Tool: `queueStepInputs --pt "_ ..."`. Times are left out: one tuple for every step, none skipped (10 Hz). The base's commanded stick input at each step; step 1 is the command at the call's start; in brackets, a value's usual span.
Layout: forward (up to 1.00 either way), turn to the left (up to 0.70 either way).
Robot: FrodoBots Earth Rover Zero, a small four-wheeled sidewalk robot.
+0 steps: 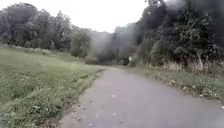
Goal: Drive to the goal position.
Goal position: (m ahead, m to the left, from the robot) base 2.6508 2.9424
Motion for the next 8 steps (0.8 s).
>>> queueStepInputs --pt "0.70 -0.27" --pt "0.70 -0.27" --pt "0.70 -0.27" --pt "0.70 -0.27" --pt "0.70 -0.27" --pt "0.70 -0.27" --pt "0.70 -0.27" --pt "0.70 -0.27"
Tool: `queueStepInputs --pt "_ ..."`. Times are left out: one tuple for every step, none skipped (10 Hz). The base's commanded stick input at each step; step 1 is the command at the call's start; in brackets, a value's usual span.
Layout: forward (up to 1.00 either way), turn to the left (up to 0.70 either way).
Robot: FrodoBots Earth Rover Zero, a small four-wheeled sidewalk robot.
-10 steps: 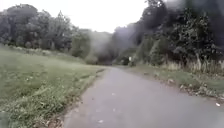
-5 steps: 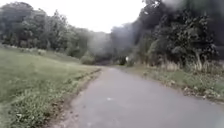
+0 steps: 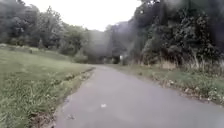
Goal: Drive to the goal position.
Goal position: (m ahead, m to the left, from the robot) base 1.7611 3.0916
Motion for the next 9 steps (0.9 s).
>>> queueStepInputs --pt "0.70 -0.27" --pt "0.70 -0.27" --pt "0.70 -0.27" --pt "0.70 -0.27" --pt "0.70 -0.27" --pt "0.70 0.00" --pt "0.70 0.00" --pt "0.70 0.00" --pt "0.70 0.00"
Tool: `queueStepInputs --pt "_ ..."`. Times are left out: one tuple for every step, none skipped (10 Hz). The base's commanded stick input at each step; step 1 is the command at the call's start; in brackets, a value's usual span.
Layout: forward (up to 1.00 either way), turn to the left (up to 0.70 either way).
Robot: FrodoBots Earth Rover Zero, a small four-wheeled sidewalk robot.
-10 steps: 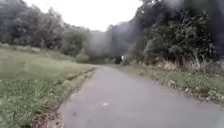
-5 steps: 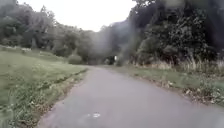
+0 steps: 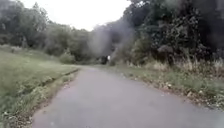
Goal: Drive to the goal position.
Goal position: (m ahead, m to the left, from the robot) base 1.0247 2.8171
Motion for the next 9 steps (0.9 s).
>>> queueStepInputs --pt "0.70 0.00" --pt "0.70 0.00" --pt "0.70 0.00" --pt "0.70 0.00" --pt "0.70 0.00" --pt "0.70 0.00" --pt "0.70 0.00" --pt "0.70 0.00" --pt "0.70 0.27"
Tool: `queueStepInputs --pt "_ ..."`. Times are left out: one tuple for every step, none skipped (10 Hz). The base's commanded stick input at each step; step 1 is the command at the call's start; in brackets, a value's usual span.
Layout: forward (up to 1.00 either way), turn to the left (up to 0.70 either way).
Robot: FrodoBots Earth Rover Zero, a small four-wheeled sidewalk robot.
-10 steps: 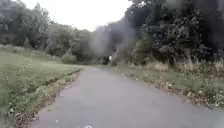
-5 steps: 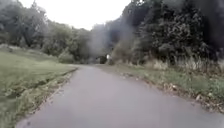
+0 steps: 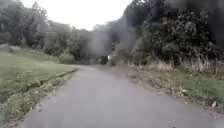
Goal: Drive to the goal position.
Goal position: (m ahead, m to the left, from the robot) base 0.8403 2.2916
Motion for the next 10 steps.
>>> queueStepInputs --pt "0.70 0.27" --pt "0.70 0.27" --pt "0.70 0.27" --pt "0.70 0.27" --pt "0.70 0.16" --pt "0.70 0.05" --pt "0.70 0.00" --pt "0.70 0.00" --pt "0.70 0.03" --pt "0.70 0.15"
